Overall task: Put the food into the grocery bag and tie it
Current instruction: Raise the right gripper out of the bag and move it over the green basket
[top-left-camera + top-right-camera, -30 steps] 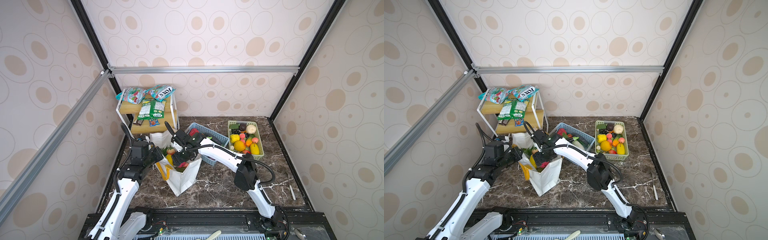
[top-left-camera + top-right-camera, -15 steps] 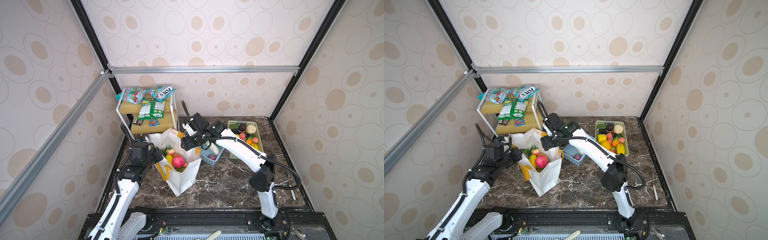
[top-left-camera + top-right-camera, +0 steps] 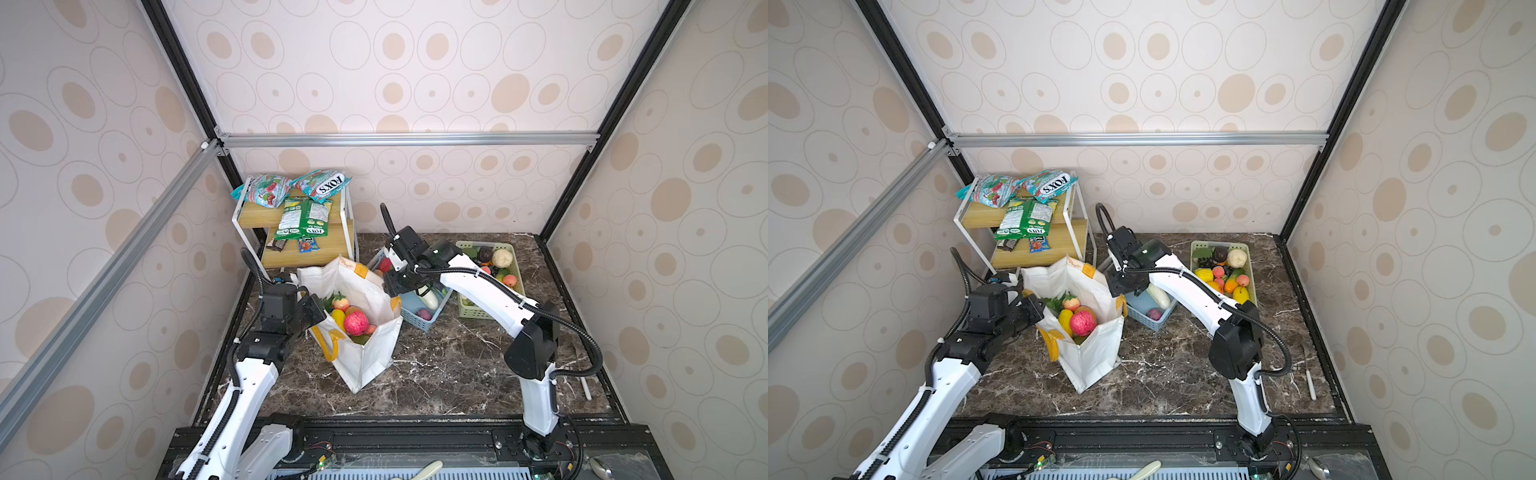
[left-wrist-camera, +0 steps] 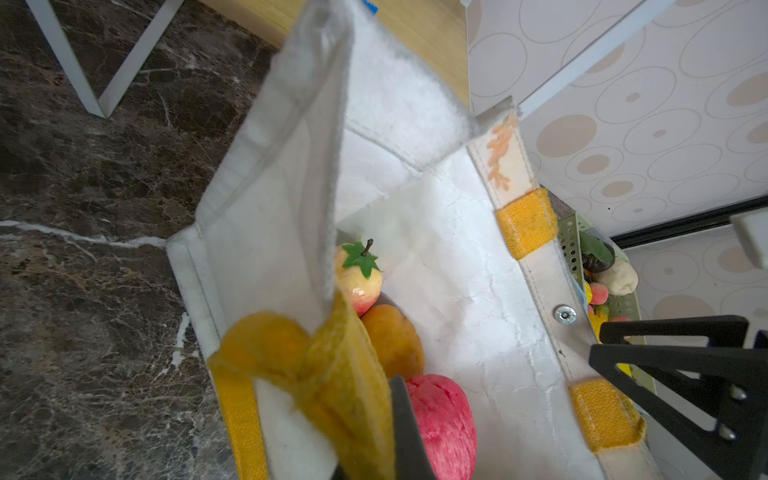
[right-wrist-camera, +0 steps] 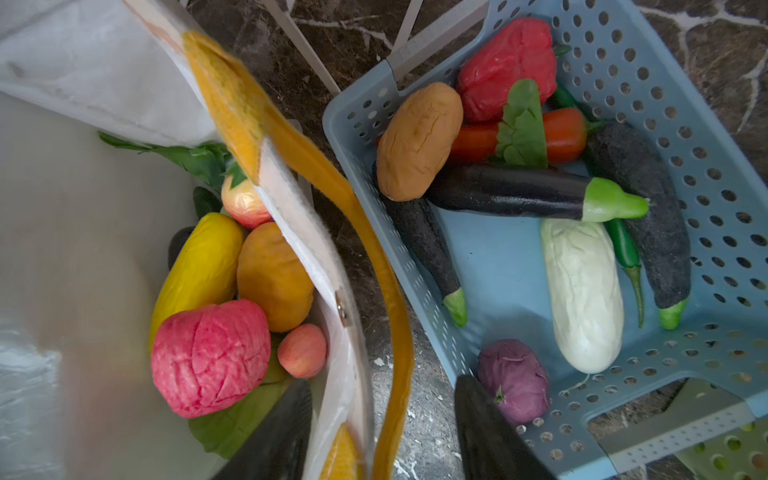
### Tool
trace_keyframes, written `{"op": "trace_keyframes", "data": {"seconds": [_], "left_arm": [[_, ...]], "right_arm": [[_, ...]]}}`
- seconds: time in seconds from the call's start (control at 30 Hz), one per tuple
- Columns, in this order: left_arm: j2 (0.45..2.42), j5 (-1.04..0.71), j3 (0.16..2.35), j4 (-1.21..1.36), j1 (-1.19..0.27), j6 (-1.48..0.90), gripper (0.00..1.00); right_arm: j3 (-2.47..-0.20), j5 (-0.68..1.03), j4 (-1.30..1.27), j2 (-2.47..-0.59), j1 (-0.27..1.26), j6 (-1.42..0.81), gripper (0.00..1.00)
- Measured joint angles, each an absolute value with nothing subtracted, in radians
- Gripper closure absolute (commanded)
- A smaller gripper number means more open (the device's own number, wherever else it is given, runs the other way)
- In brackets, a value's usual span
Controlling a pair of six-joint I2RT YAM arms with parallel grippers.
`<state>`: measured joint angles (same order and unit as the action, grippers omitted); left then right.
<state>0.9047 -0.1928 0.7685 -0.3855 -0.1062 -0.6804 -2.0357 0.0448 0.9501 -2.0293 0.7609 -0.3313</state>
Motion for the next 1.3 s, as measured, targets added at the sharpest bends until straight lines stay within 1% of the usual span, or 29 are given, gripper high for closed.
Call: {"op": "trace_keyframes", "data": {"seconds": [0.27, 0.5, 0.67, 1.0, 1.3], "left_arm": [[0.905, -0.193, 0.763, -0.378, -0.106, -0.68, 1.0], [0.905, -0.192, 0.761, -0.375, -0.106, -0.681, 1.0], [0.905, -0.192, 0.761, -0.374, -0.106, -0.682, 1.0], [0.905, -0.188, 0.759, -0.375, -0.106, -0.683, 1.0], [0.94, -0.191, 0.759, -0.36, -0.104, -0.682, 1.0]], "right_arm": [[-2.024, 0.055, 0.939, -2.032, 0.761, -0.333, 0.65], [-1.993, 0.106, 0.933, -2.032, 0.761, -0.336, 0.73], [-1.961, 0.161, 0.92, -2.029, 0.768, -0.336, 0.73], [-1.953, 0.213, 0.915, -2.008, 0.817, -0.348, 0.74], [-1.953, 0.263, 0.916, -1.991, 0.885, -0.358, 0.71]]}}
